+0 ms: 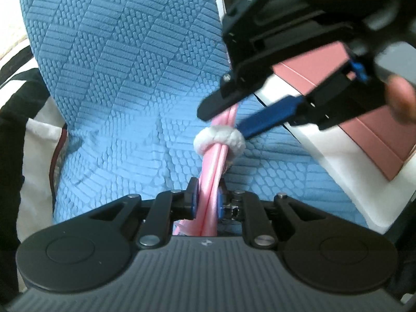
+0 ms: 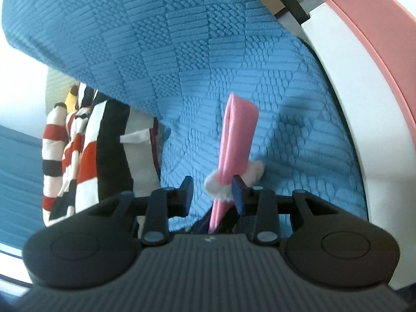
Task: Organize objects
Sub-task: 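Open the right gripper to release the ring around the bag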
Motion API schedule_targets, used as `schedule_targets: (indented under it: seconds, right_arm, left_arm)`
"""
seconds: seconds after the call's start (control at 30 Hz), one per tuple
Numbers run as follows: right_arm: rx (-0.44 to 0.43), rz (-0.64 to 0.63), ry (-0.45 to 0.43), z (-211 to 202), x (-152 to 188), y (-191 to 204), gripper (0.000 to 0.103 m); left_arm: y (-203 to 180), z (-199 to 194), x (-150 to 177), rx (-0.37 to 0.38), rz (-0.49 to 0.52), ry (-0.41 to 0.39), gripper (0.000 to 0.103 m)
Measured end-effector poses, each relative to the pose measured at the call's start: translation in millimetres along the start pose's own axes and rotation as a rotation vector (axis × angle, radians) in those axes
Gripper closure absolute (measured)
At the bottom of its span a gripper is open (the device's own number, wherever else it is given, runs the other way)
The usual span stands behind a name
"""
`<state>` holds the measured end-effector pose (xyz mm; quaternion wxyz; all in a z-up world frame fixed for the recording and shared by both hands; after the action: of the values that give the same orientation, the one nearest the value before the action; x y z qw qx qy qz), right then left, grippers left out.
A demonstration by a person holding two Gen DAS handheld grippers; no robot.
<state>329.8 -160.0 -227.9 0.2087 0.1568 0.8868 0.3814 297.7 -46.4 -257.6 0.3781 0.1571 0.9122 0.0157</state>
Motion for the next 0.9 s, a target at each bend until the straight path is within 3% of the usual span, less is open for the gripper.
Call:
schedule_targets:
  seconds: [0.1,0.3,0.5,0.8,0.9]
  right_arm:
    - [0.031,0.022,-0.022,-1.9,5.0,-1.2,0.069]
    - [-0.021,0.01,0.01,2.0,8.5,6.2,0.07]
    - [0.03,-0.016,0.036,21.3,9.9,5.0,0.081]
    - [0.057,-0.021,0.053,38.3,11.2,1.5,0.082]
    - [0.102,-0.029,0.066,41.8,12.9,-4.6,0.082]
  left_arm:
    - [3.9,0.2,-1.4,0.009,-0.033,0.008,0.086]
    - [16.7,1.1,-3.7,0.014,-0.105,0.011,0.085]
    - [16.7,0.0,-5.9,0.037,-0.124,0.016,0.085]
    - [18.7,-0.8,-5.7,0.058,-0.136,0.023,0.085]
    - [17.2,-2.3,-5.6,0.099,-0.151,0.026,0.079]
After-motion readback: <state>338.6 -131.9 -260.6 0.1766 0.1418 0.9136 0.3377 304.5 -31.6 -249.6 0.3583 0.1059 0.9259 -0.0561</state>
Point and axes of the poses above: each gripper's, at about its wrist camera, not at the fingertips, and z roughly the way its jaws point, y to its left, x to its underside, the point moved 6 cm from there along z, roughly the way its jaws point, and after that the axes turned 1 degree about -z, right-handed, at the moved point
